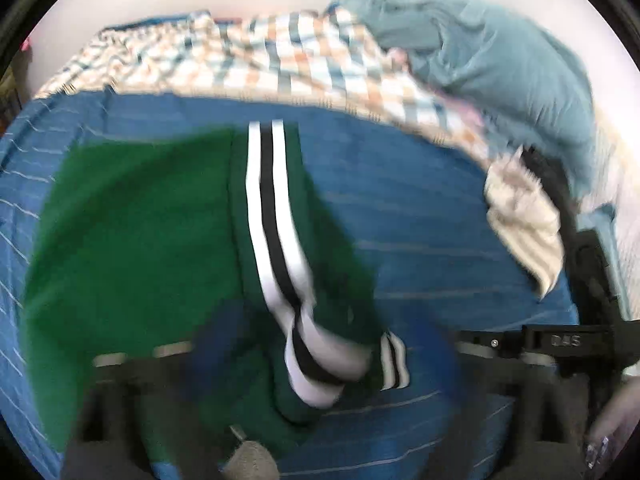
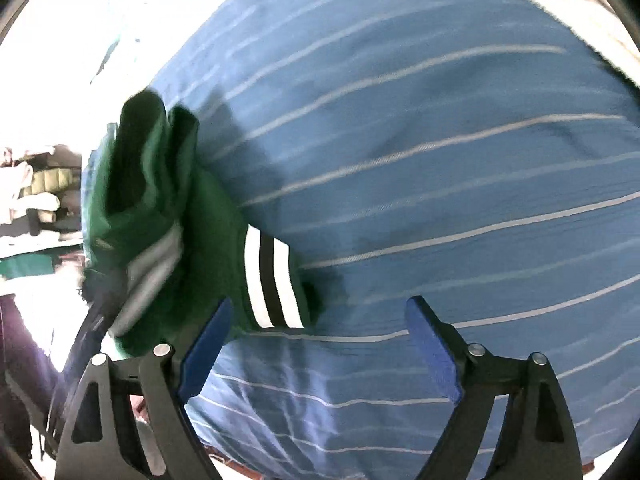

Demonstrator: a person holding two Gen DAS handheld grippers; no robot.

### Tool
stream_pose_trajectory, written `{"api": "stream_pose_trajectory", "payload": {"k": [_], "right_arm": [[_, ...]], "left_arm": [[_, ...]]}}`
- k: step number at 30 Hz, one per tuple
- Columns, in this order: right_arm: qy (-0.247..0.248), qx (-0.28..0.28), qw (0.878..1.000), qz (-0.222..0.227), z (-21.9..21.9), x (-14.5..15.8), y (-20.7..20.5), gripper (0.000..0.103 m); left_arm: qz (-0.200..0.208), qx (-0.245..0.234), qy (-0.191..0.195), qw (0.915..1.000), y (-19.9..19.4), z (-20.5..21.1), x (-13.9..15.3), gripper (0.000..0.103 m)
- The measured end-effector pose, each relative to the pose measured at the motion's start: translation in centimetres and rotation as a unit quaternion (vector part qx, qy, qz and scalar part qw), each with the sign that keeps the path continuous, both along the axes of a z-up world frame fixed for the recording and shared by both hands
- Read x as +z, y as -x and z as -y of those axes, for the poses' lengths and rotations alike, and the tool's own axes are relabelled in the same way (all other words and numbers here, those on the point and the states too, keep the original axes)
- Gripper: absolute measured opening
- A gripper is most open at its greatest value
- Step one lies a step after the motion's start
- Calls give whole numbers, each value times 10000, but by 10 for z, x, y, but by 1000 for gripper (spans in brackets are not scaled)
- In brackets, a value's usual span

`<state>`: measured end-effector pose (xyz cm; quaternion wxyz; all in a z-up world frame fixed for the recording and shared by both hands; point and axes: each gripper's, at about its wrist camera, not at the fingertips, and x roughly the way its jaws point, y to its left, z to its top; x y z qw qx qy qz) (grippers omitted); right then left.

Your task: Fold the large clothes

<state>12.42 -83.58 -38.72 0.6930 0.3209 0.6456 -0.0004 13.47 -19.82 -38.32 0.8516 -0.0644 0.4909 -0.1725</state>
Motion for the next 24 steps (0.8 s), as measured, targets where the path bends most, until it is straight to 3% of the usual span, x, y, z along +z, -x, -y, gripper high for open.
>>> {"api": "stream_pose_trajectory", "payload": {"k": [4, 6, 8, 10, 11, 13, 15, 17, 18, 19, 20, 21, 24], "right_arm": [[-452, 5, 9986, 272, 1, 22, -8, 90], [-784, 184, 9960, 378, -28, 23, -31, 90], [-1068, 440, 9923, 447, -57, 19, -57, 90], [-1098, 649, 9911, 382, -74, 13, -68, 90], [-1060, 791, 9904, 411, -86, 11, -76, 90], [-1164, 909, 9873, 584, -105, 13, -83, 90], [-1117, 1092, 9851, 715, -122, 10, -99, 90], [-605, 1309, 9880, 555, -138, -5, -112, 89], [-390, 1407, 9886, 361, -146, -18, -119, 85], [-287, 1453, 9888, 180, -150, -26, -122, 54], [-337, 1468, 9885, 139, -152, -27, -125, 12], [-515, 1406, 9884, 236, -151, -20, -126, 6], [40, 962, 9929, 699, -131, 15, -124, 3]], "left_arm": [[-28, 714, -220, 9972, 4, -44, 19, 100], [-114, 1355, -516, 9894, 15, -83, 22, 100], [-201, 2161, -1151, 9694, 34, -130, 16, 100], [-323, 2883, -1958, 9368, 54, -176, -3, 100], [-539, 3191, -2444, 9141, 64, -200, -23, 100], [-1014, 3511, -2917, 8840, 77, -236, -62, 100], [-1434, 3688, -3050, 8663, 85, -261, -101, 100], [-1715, 3732, -3038, 8597, 90, -275, -132, 100], [-1970, 3699, -3069, 8545, 90, -281, -155, 100], [-2000, 3673, -2995, 8576, 90, -284, -165, 101], [-1948, 3687, -2951, 8597, 89, -285, -168, 103], [-1832, 3765, -2844, 8624, 89, -288, -171, 103], [-1689, 4121, -2298, 8653, 95, -301, -171, 103]]}}
